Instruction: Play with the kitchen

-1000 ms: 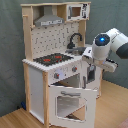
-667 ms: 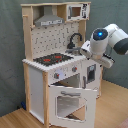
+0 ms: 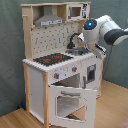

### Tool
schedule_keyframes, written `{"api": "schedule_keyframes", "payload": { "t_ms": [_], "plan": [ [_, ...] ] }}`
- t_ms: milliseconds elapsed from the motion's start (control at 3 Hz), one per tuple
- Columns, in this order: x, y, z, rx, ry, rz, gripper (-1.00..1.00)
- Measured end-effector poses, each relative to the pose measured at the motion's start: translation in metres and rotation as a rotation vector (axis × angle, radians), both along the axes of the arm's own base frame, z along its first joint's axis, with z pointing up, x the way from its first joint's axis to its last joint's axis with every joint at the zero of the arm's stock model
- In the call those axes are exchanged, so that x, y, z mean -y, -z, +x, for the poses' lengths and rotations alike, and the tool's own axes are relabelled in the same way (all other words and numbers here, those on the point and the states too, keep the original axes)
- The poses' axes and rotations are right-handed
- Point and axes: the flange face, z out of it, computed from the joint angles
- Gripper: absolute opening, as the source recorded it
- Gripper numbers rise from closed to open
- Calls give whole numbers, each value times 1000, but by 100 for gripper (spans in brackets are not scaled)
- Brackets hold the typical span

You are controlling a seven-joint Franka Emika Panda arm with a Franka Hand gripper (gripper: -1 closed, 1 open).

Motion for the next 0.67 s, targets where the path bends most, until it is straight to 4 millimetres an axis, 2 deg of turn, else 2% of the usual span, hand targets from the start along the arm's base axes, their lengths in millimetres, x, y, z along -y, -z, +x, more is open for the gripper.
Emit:
{"api": "schedule_keyframes", "payload": {
  "t_ms": [667],
  "plan": [
    [39,-12,39,62,241,66,100]
  ]
}}
